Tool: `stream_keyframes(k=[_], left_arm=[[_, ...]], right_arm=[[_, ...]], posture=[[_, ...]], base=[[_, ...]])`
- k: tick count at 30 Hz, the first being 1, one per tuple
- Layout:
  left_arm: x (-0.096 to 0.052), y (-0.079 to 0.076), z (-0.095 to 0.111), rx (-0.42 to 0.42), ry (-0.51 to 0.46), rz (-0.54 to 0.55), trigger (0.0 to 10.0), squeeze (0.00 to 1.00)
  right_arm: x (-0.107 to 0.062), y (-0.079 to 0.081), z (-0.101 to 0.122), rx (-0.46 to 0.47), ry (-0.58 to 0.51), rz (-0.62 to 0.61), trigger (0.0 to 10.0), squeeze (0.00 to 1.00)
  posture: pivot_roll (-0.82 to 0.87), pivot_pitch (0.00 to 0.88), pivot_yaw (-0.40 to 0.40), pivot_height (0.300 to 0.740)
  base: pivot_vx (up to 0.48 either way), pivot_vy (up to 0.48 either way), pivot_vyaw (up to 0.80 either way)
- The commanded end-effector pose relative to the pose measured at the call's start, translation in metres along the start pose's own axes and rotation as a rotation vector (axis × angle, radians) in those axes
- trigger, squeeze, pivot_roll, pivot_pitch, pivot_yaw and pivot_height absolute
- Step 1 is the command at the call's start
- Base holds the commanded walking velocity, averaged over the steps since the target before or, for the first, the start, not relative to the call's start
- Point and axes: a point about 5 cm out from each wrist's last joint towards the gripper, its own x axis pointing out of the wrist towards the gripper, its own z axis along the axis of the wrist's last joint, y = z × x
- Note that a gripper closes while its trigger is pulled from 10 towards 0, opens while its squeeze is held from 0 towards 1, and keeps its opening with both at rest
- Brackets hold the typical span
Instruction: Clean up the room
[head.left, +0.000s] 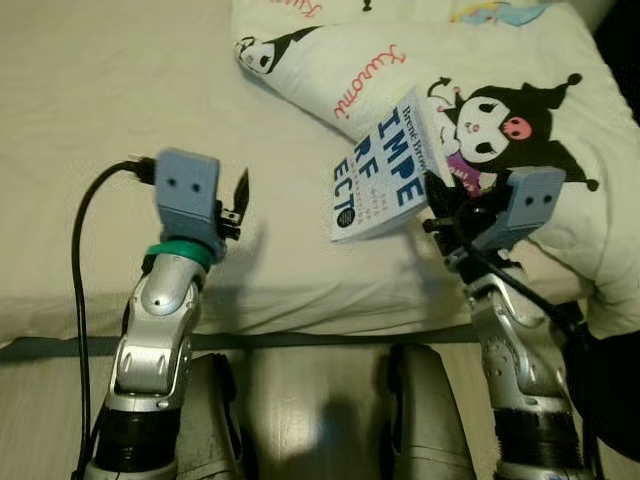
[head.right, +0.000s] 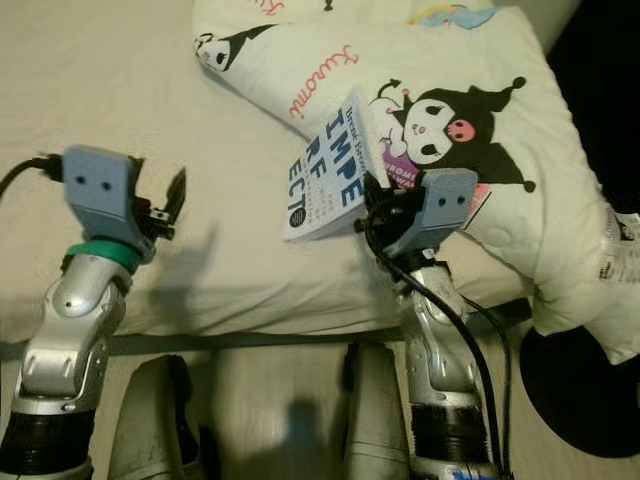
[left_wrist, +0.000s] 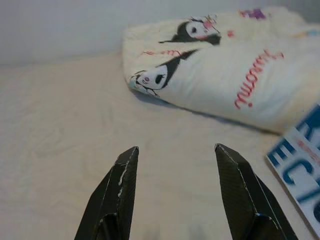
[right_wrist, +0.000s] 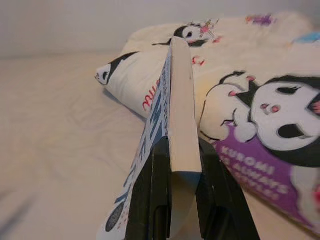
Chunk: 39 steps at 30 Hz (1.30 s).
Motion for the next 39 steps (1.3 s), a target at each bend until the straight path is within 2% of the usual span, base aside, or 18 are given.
stream_keyframes(k=[1, 6, 7, 12, 24, 39], left_arm=[[-0.007, 0.002, -0.008, -0.033, 0.04, 0.029, 10.0, 0.0], [-0.01, -0.005, -0.013, -0.061, 0.058, 0.022, 10.0, 0.0], [-0.01, -0.009, -0.013, -0.072, 0.06, 0.014, 10.0, 0.0], [-0.005, -0.013, -0.01, -0.091, 0.059, 0.001, 10.0, 0.0], [0.0, -0.023, -0.011, -0.134, 0.087, -0.044, 10.0, 0.0], [0.004, -0.033, -0.009, -0.145, 0.084, -0.084, 10.0, 0.0]], right_arm=[[-0.007, 0.0, 0.003, -0.1, -0.032, -0.04, 10.0, 0.0], [-0.009, -0.002, 0.002, -0.178, -0.063, -0.076, 10.0, 0.0], [-0.009, -0.002, 0.004, -0.24, -0.079, -0.081, 10.0, 0.0], [-0.007, -0.005, 0.004, -0.294, -0.077, -0.082, 10.0, 0.0], [-0.012, -0.004, 0.002, -0.336, -0.089, -0.083, 10.0, 0.0], [-0.008, 0.001, 0.005, -0.324, -0.113, -0.056, 10.0, 0.0]], posture=[[-0.08, 0.138, 0.058, 0.505], [-0.09, 0.129, 0.05, 0.52], [-0.09, 0.127, 0.045, 0.53], [-0.09, 0.121, 0.04, 0.55], [-0.1, 0.115, 0.05, 0.595], [-0.1, 0.113, 0.052, 0.65]], base=[[0.0, 0.0, 0.0], [0.0, 0.0, 0.0], [0.0, 0.0, 0.0], [0.0, 0.0, 0.0], [0.0, 0.0, 0.0], [0.0, 0.0, 0.0]])
